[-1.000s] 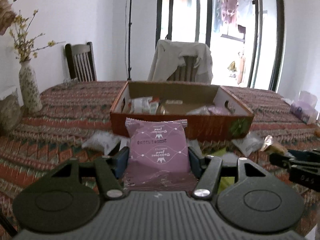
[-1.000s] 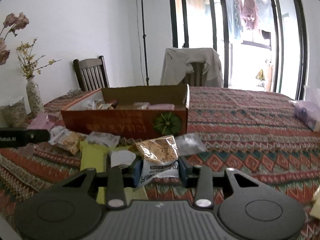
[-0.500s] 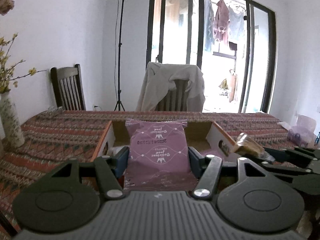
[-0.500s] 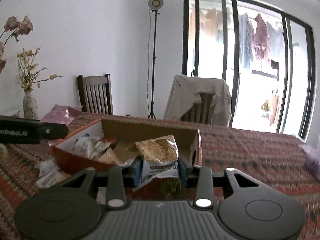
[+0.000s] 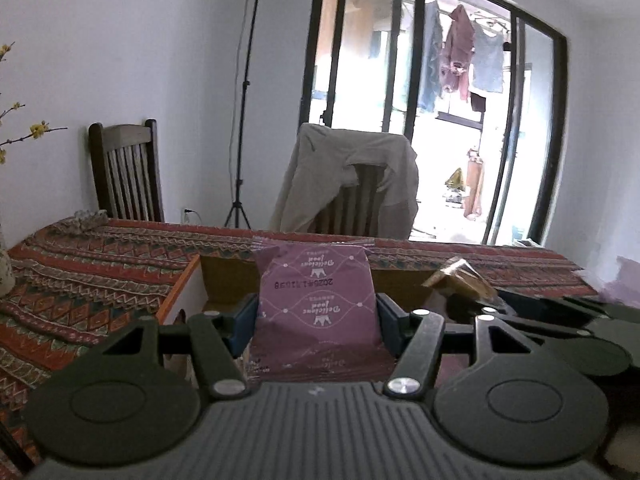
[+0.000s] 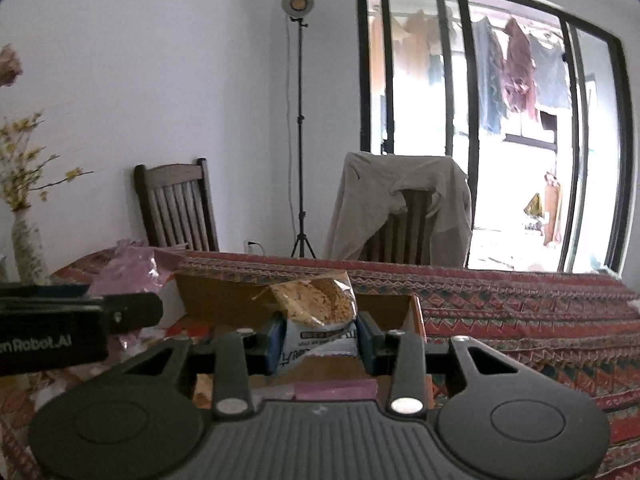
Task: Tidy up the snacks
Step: 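Carry the pink and cookie packets over the box and lower them inside, then open both tools to drop the packets into the box, then move both tools back from the box to the snack pile, then grasp a lime-green bar with the left tool while the right tool grasps a white-green bar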
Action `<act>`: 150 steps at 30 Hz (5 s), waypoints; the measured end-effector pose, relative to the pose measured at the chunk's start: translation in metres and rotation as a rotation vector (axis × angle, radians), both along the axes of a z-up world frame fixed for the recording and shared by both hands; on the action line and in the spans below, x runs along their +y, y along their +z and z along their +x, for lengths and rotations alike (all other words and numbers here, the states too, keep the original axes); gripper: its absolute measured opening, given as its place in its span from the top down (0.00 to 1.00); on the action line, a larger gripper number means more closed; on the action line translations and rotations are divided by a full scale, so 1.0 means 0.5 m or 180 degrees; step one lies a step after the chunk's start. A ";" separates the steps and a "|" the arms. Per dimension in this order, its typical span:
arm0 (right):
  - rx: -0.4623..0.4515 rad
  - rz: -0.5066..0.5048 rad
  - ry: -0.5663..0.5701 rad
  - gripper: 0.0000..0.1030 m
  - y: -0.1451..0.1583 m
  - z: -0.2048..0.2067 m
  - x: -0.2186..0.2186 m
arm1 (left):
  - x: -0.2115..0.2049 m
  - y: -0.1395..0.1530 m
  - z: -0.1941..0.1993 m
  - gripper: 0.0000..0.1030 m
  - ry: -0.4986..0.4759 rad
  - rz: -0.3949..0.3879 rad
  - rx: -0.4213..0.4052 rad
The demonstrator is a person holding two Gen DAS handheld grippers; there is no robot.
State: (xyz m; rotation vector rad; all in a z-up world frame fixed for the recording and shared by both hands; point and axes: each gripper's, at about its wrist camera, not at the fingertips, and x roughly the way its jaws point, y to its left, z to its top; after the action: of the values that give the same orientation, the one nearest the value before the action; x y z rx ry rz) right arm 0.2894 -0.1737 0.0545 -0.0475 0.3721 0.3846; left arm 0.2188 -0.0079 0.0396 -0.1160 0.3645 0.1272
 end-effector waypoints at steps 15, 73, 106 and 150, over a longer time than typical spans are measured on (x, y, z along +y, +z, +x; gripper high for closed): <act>0.0326 -0.0130 0.0049 0.62 -0.084 0.035 0.011 | 0.051 -0.102 0.057 0.39 -0.0008 -0.0065 0.0273; 0.0138 -0.0100 -0.0070 0.00 0.008 -0.155 -0.069 | 0.152 -0.072 -0.204 0.00 0.0323 -0.0229 0.0287; 0.0930 -0.0291 -0.0021 0.00 -0.105 -0.349 -0.098 | 0.119 -0.114 -0.390 0.00 0.0035 -0.0360 0.0416; 0.0670 -0.0152 0.0000 0.64 -0.121 -0.341 -0.131 | 0.022 -0.105 -0.327 0.00 -0.0174 -0.0367 0.0836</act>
State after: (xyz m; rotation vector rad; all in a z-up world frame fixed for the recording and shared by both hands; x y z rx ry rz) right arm 0.1187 -0.2393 -0.0061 -0.0538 0.5892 0.3817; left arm 0.0552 0.0032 -0.0130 -0.2039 0.6369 0.0671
